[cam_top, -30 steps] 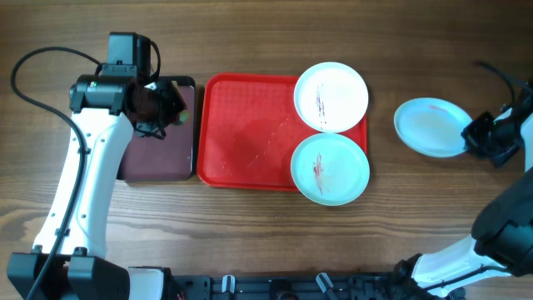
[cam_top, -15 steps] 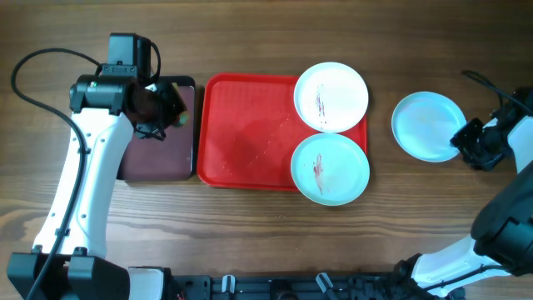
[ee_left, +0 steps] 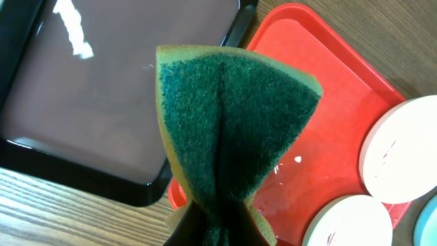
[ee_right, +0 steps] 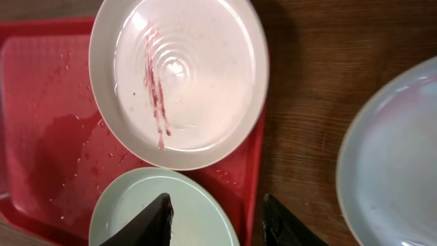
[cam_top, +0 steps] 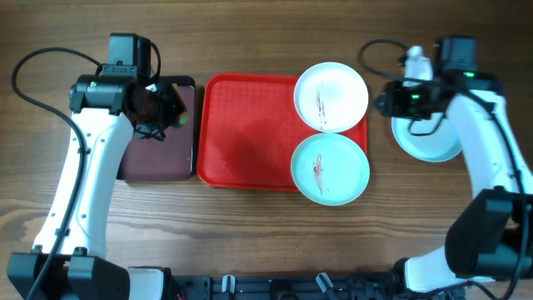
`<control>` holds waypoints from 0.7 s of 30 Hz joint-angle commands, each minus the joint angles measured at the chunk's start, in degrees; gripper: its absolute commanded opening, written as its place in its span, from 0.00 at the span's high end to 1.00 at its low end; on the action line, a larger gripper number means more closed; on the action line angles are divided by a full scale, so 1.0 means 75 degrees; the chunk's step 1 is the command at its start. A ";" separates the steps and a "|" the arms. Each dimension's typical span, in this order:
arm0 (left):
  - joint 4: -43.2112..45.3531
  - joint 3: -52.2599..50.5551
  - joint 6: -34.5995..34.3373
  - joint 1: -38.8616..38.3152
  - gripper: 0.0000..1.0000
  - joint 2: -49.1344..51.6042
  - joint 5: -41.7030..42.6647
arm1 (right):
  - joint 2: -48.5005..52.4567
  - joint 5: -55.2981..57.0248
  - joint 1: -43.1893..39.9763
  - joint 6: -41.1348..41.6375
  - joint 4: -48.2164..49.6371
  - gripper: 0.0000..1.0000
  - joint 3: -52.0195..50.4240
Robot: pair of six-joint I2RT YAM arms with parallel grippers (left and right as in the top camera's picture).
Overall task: Clean dirty plates on tray and stack at the side
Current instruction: 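Move the right gripper back and grasp the rim of the lower-right plate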
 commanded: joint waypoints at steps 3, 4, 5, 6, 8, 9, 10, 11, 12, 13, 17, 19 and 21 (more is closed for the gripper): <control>0.0029 -0.0020 0.0175 0.0020 0.96 0.0050 -0.0125 | 0.0557 0.0933 0.0536 0.0344 0.0221 0.65 -0.0274; 0.0029 -0.0020 0.0175 0.0020 0.96 0.0050 -0.0122 | 0.0565 0.0935 0.0539 0.0341 0.0300 0.67 -0.0428; 0.0029 -0.0020 0.0175 0.0020 0.96 0.0050 -0.0122 | 0.0565 0.0941 0.0539 0.0338 0.0370 0.67 -0.0545; 0.0029 -0.0020 0.0175 0.0020 0.96 0.0050 -0.0122 | 0.0565 0.1014 0.0536 0.0338 0.0411 0.67 -0.0650; 0.0032 -0.0020 0.0175 0.0020 0.96 0.0050 -0.0122 | 0.0565 0.1195 0.0536 0.0303 0.0560 0.67 -0.0950; 0.0044 -0.0020 0.0175 0.0020 0.96 0.0050 -0.0122 | 0.0565 0.1189 0.0536 0.0271 0.0670 0.67 -0.1102; 0.0055 -0.0020 0.0175 0.0020 0.96 0.0050 -0.0122 | 0.0565 0.1189 0.0542 0.0221 0.0787 0.67 -0.1236; 0.0079 -0.0020 0.0172 0.0020 0.96 0.0050 -0.0122 | 0.0565 0.1186 0.0545 0.0163 0.0941 0.67 -0.1381; 0.0079 -0.0020 0.0172 0.0020 0.96 0.0050 -0.0119 | 0.0565 0.1186 0.0545 0.0108 0.1157 0.67 -0.1556; 0.0076 -0.0020 0.0172 0.0020 0.96 0.0050 -0.0119 | 0.0568 0.1186 0.0545 0.0082 0.1323 0.67 -0.1696; 0.0073 -0.0020 0.0175 0.0020 0.96 0.0050 -0.0119 | 0.0597 0.1183 0.0545 -0.0058 0.2063 0.70 -0.2285; 0.0076 -0.0020 0.0172 0.0020 0.96 0.0050 -0.0119 | 0.0621 0.1180 0.0545 -0.0055 0.2305 0.74 -0.2454; 0.0076 -0.0020 0.0172 0.0020 0.96 0.0050 -0.0119 | 0.0621 0.1154 0.0545 -0.0052 0.2465 0.78 -0.2565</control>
